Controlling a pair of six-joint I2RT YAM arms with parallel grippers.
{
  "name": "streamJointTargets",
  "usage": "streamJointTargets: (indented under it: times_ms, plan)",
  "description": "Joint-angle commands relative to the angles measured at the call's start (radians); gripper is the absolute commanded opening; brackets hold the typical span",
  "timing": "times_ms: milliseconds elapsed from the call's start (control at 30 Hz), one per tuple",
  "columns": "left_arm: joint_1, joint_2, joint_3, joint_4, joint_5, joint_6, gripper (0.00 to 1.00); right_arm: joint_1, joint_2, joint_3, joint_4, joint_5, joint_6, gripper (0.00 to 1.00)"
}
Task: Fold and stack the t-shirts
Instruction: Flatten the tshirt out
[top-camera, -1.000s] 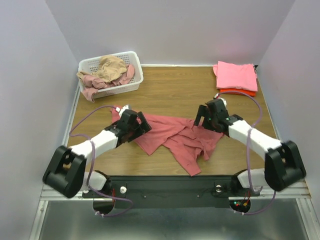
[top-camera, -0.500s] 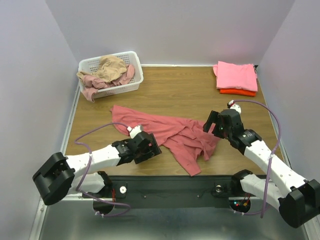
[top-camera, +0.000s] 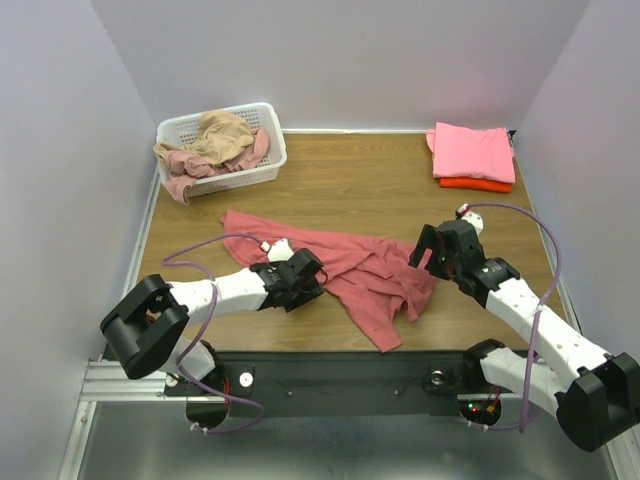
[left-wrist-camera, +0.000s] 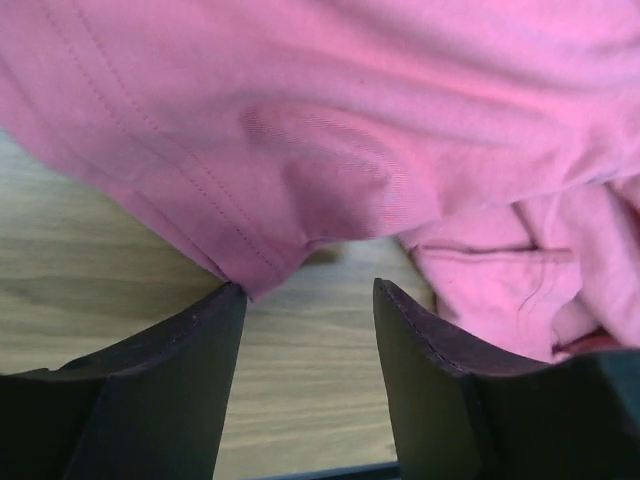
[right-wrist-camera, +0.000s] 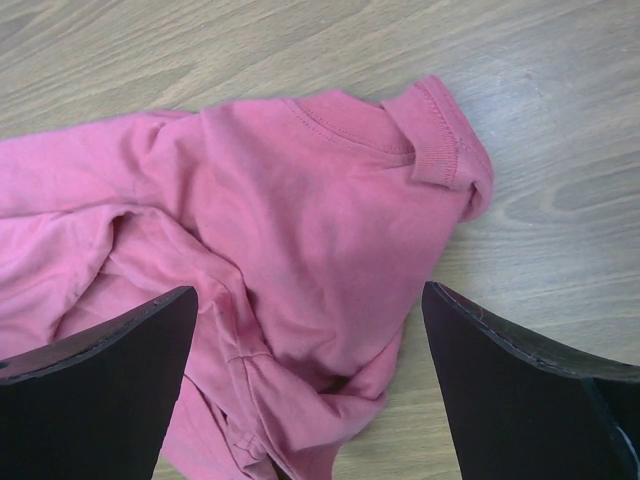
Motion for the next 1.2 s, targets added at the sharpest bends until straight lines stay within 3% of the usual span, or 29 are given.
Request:
streamJointTargets:
  times_ms: [0,100,300,367,633,833,900,967,1000,1167]
  plan:
    - [0.029,0.069,-0.022,-0.083,-0.059,-0.014,0.56,0.002,-0.020,-0.004,-0.008,0.048,0.019,1.00]
    - [0.051,0.085,-0.035,-0.062,-0.051,-0.005,0.41,0.002,-0.020,0.002,-0.012,0.051,0.019,1.00]
    - [0.082,0.141,-0.027,-0.046,-0.043,0.016,0.41,0.002,-0.017,0.006,-0.025,0.065,0.016,1.00]
    - [0.082,0.161,0.004,-0.121,-0.052,0.001,0.42,0.002,-0.018,0.008,-0.031,0.071,0.014,1.00]
    - [0.077,0.146,0.045,-0.279,-0.083,-0.163,0.43,0.002,-0.032,0.016,-0.054,0.097,0.016,1.00]
    - [0.079,0.192,0.064,-0.287,-0.068,-0.211,0.42,0.002,-0.018,0.032,-0.061,0.103,-0.004,1.00]
    - [0.086,0.213,0.062,-0.273,-0.063,-0.209,0.36,0.002,-0.012,0.035,-0.062,0.106,-0.007,1.00]
    - [0.092,0.229,0.062,-0.253,-0.054,-0.200,0.18,0.002,-0.009,0.040,-0.065,0.109,-0.015,1.00]
    - [0.095,0.238,0.062,-0.250,-0.049,-0.198,0.00,0.004,-0.007,0.042,-0.066,0.109,-0.017,1.00]
    - [0.103,0.260,0.070,-0.226,-0.062,-0.151,0.00,0.002,-0.004,0.051,-0.069,0.120,-0.024,1.00]
